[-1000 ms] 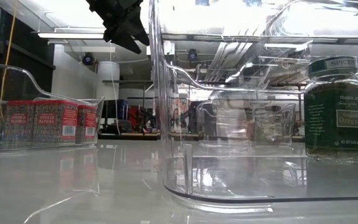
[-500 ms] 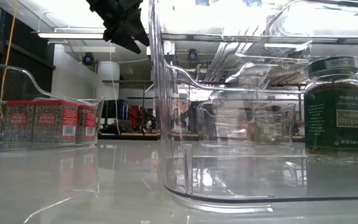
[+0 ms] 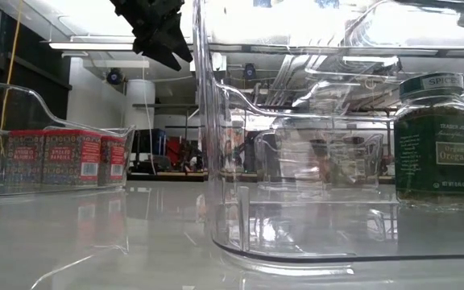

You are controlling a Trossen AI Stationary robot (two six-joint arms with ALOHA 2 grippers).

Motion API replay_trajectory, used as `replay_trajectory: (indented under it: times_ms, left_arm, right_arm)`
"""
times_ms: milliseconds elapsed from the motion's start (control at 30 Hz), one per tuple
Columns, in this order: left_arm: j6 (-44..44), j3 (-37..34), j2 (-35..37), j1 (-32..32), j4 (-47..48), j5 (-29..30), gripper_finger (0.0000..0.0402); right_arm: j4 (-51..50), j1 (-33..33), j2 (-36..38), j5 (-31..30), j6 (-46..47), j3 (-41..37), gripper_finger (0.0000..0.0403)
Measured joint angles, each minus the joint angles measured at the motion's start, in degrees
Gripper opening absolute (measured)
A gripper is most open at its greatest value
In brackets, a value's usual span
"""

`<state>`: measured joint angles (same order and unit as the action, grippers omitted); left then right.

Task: Sort spices by type
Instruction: Put the green seasoning bottle into the bottom right transparent bin

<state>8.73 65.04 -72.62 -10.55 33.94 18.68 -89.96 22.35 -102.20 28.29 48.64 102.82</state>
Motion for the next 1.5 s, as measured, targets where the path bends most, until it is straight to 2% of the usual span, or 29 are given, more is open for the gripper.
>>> replay_trajectory:
  times_ms: [133, 367, 500, 933, 1400, 1500]
  left_arm:
    - [-1.08, 0.00, 0.00, 0.00, 2.23, -0.42, 0.0298]
    - [-4.08, 0.00, 0.00, 0.00, 6.11, -0.46, 0.0298]
    - [-4.52, 0.00, 0.00, 0.00, 6.51, -0.48, 0.0298]
    - [-6.09, 0.00, 0.00, 0.00, 6.57, -0.52, 0.0298]
    - [-7.92, 0.00, 0.00, 0.00, 6.99, -0.52, 0.0298]
    - [-7.96, 0.00, 0.00, 0.00, 7.01, -0.52, 0.0298]
  right_arm:
    - [0.16, -1.79, -1.80, 5.64, 9.47, 0.31, 0.0194]
    - [2.50, -2.60, -5.00, 5.21, 24.14, 0.31, 0.0194]
    - [3.11, -2.60, -8.06, 6.23, 28.61, 0.31, 0.0194]
    - [4.56, -3.37, -17.58, 6.16, 28.88, 0.04, 0.0194]
    - [9.37, -4.76, -18.03, 6.74, 28.50, -7.16, 0.0195]
    - [9.97, -5.11, -17.99, 5.56, 28.86, -7.34, 0.0219]
